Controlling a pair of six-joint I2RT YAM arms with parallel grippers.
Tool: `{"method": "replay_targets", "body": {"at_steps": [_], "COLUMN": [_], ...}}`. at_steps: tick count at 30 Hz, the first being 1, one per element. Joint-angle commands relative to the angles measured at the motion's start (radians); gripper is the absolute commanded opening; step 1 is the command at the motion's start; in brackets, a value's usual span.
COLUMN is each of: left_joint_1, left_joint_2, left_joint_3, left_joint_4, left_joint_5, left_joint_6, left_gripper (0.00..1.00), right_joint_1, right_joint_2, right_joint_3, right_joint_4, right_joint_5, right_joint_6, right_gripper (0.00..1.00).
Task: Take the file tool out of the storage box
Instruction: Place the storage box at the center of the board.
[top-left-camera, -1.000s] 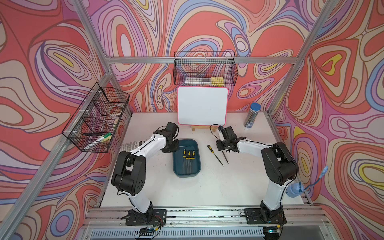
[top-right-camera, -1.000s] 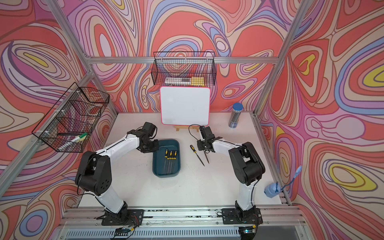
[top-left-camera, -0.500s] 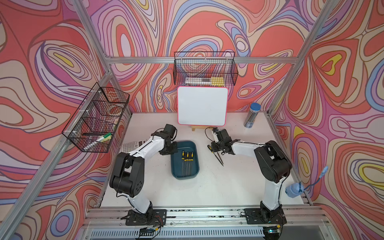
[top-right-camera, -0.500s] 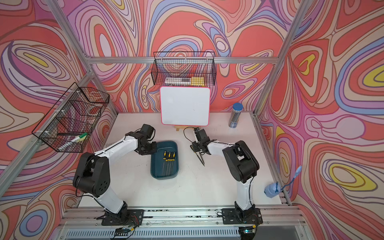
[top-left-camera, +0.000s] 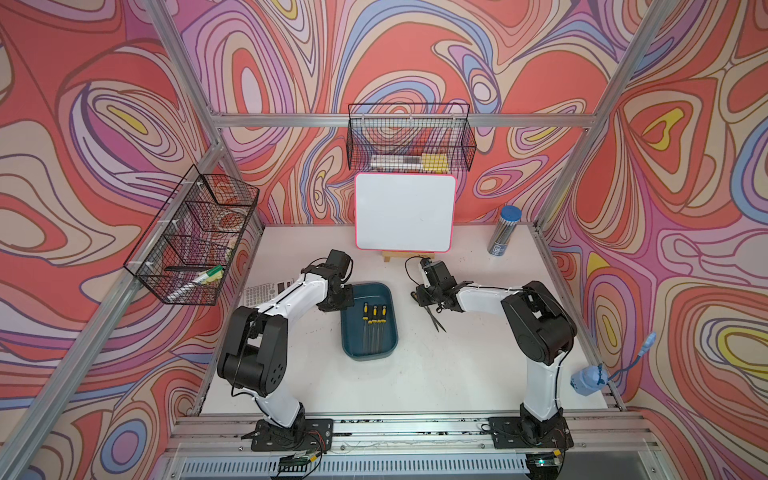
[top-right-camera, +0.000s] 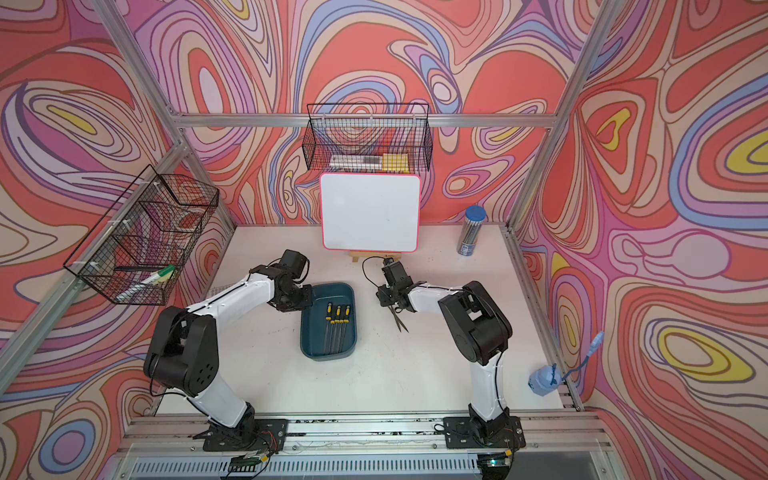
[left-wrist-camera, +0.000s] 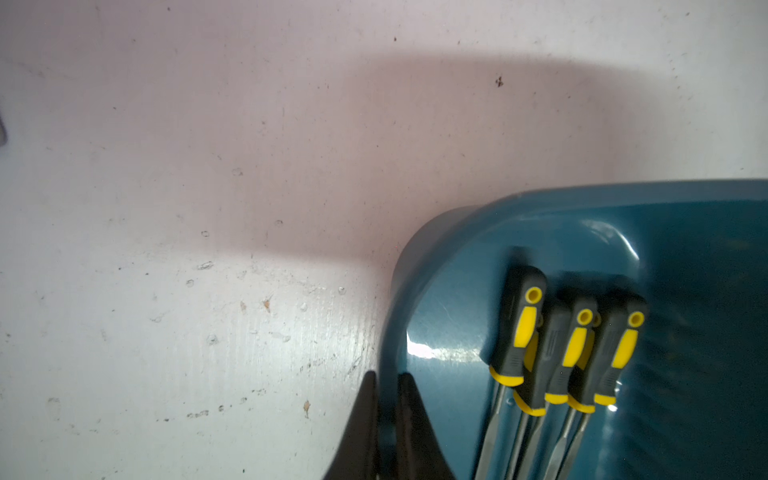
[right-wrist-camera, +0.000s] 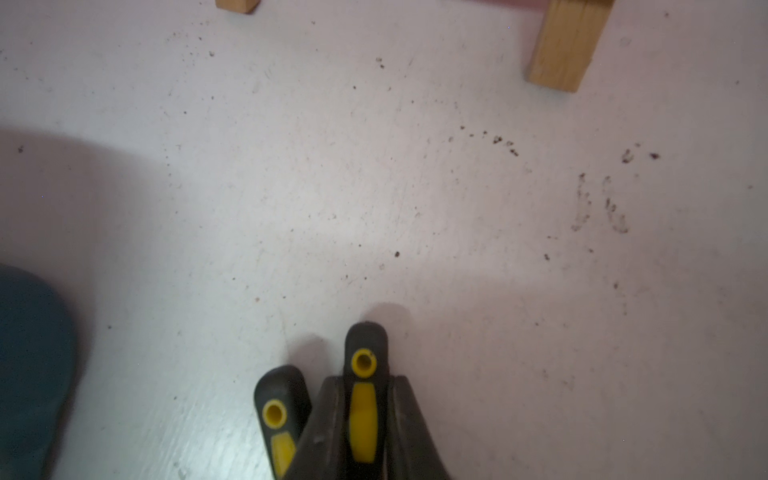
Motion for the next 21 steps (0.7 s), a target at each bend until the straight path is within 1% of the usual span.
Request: {"method": "replay_targets", "body": {"at_steps": [1,3,11,16,21], "left_joint_1": [0.009,0.009,0.010,0.010,0.010], "left_joint_2": [-0.029,-0.030,-0.032,-0.030,-0.038], "left_joint_3": [-0.016,-0.016,-0.019,-0.020,-0.030], "left_joint_4": [0.008,0.006,0.006,0.010,0.013], "left_joint_5": [-0.002,-0.002,-0.004,-0.001,-0.002], "left_joint_6": [0.007,0.008,0.012,0.011,0.012], "left_gripper": [0.10,0.11,0.11,0.12,0.12], "right_joint_1": [0.009,0.003,-0.062,-0.096,-0.104], "right_joint_2": [-0.011,-0.030,-0.085,-0.059,-0.032], "right_joint_3": [-0.004,0.006,0.071,0.070,0.053], "right_joint_4": [-0.043,-0.057,-0.162,-0.186,-0.170], "right_joint_5": [-0.007,0.010,-0.012,-0.004,0.011], "right_joint_6": [0.029,0.015,-0.058,-0.065,-0.060], "right_gripper": [0.15,0.16,0.15,0.15,0.17]}}
